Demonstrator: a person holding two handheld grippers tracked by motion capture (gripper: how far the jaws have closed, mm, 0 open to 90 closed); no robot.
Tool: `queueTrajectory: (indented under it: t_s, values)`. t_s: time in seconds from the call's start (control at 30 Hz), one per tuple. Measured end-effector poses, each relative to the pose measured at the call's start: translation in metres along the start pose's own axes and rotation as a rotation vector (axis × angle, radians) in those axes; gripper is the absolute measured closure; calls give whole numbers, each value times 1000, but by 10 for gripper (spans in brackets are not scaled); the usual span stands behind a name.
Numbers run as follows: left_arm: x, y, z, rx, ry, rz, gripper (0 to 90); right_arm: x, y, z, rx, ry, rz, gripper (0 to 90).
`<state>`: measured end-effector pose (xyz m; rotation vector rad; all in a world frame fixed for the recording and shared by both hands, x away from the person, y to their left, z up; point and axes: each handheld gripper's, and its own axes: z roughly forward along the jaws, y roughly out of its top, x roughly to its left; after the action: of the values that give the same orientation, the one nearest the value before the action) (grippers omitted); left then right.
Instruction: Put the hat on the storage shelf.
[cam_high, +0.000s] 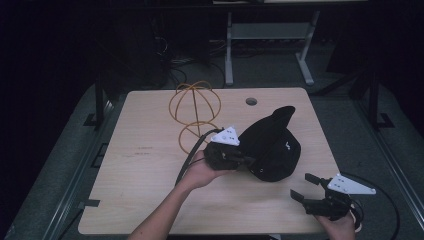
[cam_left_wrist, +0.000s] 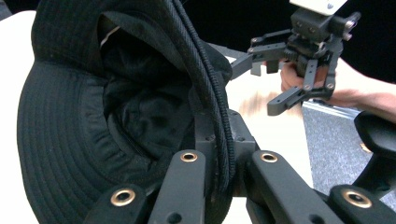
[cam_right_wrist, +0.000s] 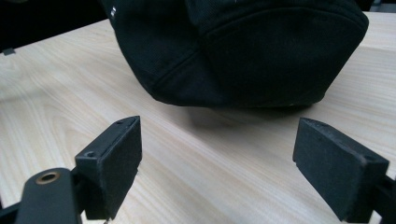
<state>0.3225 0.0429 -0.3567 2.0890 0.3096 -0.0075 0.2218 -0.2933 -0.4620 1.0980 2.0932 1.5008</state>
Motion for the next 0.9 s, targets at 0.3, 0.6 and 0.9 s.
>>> queueTrajectory:
  t_s: [0.3,0.6,0.9]
  values:
    - [2,3,-5,-34,-27,-20,862,-7,4,8,-21,7,23,156]
    - [-1,9,-6,-51,-57,-17,862,-9,12,12,-53,26,12,150]
    - [-11,17,-1,-42,-66,33,862,-23,13,14,-73,92,38,239]
